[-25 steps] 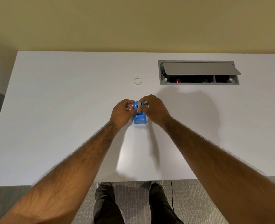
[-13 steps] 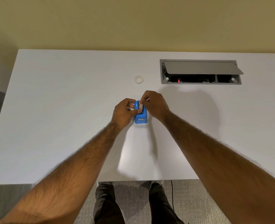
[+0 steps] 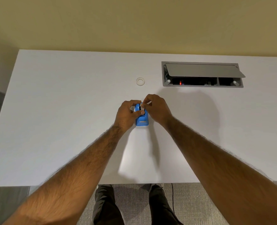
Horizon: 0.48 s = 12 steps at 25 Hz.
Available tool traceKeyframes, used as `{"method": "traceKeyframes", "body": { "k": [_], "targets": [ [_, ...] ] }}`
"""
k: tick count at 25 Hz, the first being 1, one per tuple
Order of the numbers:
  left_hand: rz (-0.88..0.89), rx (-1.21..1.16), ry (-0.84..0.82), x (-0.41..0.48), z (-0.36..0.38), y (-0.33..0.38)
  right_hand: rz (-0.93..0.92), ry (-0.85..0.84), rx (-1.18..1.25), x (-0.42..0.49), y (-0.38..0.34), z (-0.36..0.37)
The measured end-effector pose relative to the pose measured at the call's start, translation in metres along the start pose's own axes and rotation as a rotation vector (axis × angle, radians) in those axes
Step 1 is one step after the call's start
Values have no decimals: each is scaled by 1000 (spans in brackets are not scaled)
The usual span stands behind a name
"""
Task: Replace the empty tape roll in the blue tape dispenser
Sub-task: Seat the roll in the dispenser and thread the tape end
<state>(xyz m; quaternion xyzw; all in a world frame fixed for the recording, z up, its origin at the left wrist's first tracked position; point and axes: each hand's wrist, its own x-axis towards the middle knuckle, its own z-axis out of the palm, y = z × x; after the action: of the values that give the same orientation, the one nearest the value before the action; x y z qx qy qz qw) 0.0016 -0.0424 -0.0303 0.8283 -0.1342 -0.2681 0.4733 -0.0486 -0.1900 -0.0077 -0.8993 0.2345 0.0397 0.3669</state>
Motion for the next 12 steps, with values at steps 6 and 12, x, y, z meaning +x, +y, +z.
{"method": "traceKeyframes", "body": {
  "k": [6,12],
  "targets": [
    [-3,5,-14,0,2,-3,-23,20,-70,8,-3,2],
    [-28,-28,-30,-1,-1,-3,-11,8,-18,3,-3,1]
  ]
}}
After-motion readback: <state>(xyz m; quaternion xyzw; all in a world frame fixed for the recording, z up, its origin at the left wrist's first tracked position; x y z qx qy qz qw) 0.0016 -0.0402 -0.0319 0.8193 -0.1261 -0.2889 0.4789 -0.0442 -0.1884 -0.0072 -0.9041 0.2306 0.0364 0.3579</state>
